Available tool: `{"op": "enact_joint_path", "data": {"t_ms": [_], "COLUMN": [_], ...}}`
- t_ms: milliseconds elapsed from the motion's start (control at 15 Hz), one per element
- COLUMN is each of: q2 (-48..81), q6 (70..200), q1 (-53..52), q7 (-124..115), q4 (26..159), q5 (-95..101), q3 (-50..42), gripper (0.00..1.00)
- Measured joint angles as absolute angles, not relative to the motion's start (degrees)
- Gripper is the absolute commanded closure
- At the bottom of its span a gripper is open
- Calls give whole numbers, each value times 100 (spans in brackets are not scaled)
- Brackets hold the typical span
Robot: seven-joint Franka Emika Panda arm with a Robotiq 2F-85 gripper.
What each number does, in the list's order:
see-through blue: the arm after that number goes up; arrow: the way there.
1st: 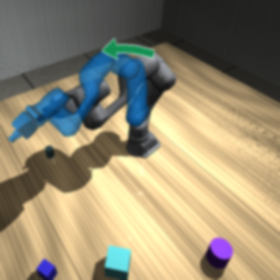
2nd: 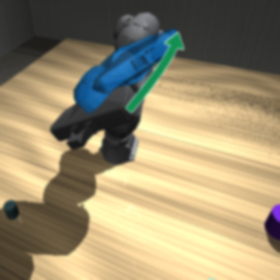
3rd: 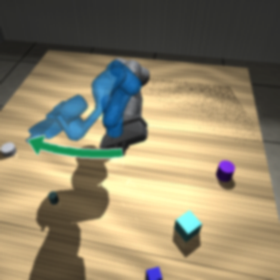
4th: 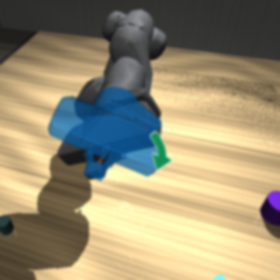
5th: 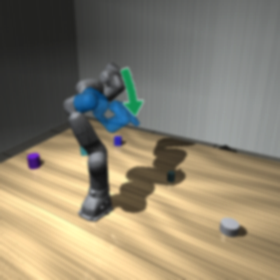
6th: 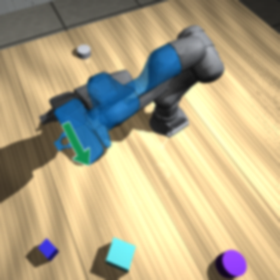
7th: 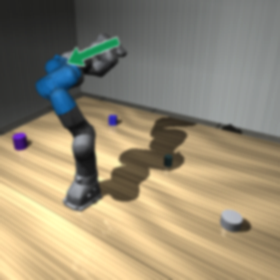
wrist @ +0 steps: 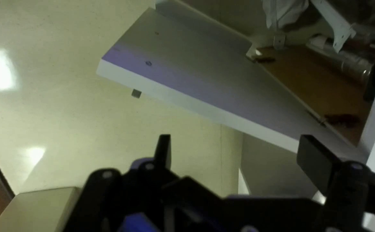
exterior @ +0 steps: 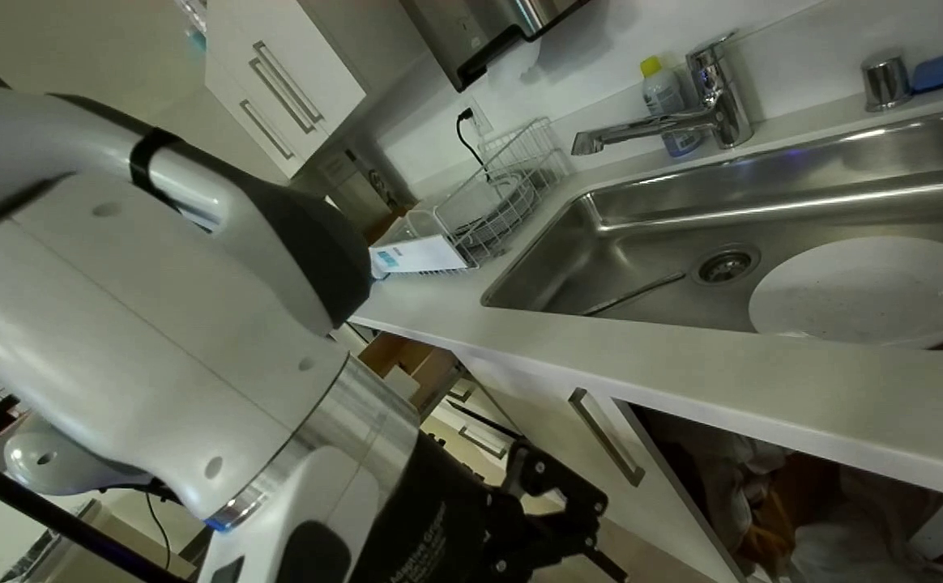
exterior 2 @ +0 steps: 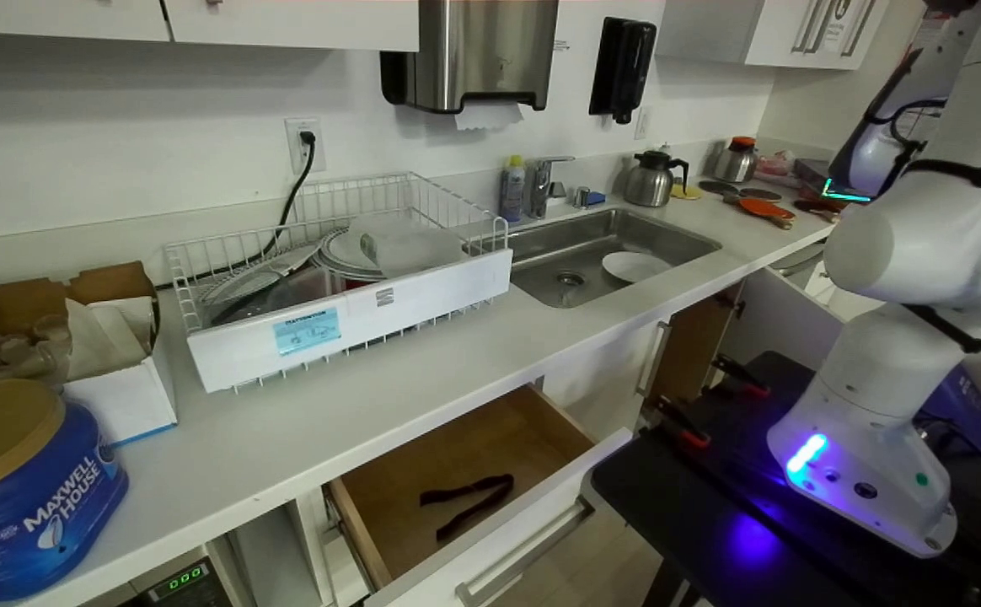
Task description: Close the cupboard
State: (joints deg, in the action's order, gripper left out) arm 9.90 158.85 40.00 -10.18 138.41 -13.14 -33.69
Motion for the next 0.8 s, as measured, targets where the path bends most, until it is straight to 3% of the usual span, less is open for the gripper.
{"op": "enact_joint_path", "data": {"t_ms": [200, 267, 400, 800], "q2": [1544, 1776, 2284, 3540], "q6": [16602, 16744, 16855, 16411], "q1": [4000, 3998, 3986, 4070], "q7": [-1709, -1949, -2398, -2990], "q4": [13686, 13595, 13358, 12506], "q5": [-1340, -1348, -1412, -1848], "q3": [-3435, -3483, -3611, -3783], "gripper": [0, 25, 34, 81]}}
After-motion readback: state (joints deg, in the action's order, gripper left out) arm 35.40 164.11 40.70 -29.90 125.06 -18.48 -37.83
